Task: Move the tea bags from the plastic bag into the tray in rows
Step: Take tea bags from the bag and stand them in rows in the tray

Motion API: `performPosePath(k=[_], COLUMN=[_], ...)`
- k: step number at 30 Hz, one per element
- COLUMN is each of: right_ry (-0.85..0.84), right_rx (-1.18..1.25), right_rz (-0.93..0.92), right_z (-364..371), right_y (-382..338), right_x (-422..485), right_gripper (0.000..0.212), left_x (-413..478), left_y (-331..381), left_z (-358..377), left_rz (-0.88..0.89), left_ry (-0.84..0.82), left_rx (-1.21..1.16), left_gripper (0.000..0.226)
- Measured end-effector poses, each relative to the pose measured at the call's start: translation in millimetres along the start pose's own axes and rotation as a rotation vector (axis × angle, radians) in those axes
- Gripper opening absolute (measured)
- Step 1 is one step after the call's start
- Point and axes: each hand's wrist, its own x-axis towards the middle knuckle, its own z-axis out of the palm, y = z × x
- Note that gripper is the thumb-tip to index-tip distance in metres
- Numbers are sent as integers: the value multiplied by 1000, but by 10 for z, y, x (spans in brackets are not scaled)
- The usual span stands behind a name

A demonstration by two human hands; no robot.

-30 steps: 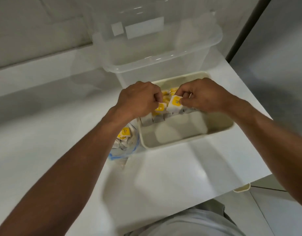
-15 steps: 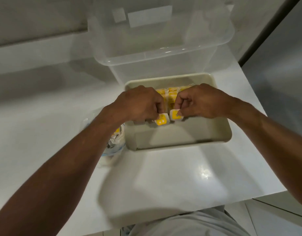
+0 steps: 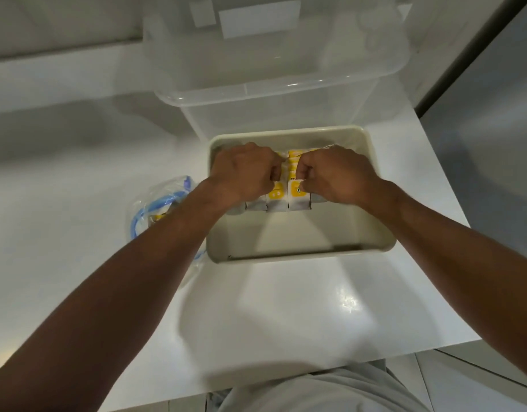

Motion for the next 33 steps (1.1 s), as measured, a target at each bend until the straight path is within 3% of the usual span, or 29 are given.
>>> performPosePath(k=[4,7,11,26,33], right_ry=[112,188,52,86,121], right_rx=[-10,-36,-85,-153,-73], right_rz=[8,-16,-53,-4,60], right_z=[67,83,155,270,284], right_y=[3,-20,-113,-223,-221], right_x=[-68,-233,-392,-287,-288], right_gripper=[23,27,22,13,9], left_x=[-30,-99,-184,-88,-85], left_y=[-32,-26,58,56,94], left_z=[38,40,52,57,55], left_rz=[20,52,97,76,113], left_ry=[17,52,57,-15,2], left_rx=[-3,43,195,300,325], left_gripper=[11,31,55,40,43])
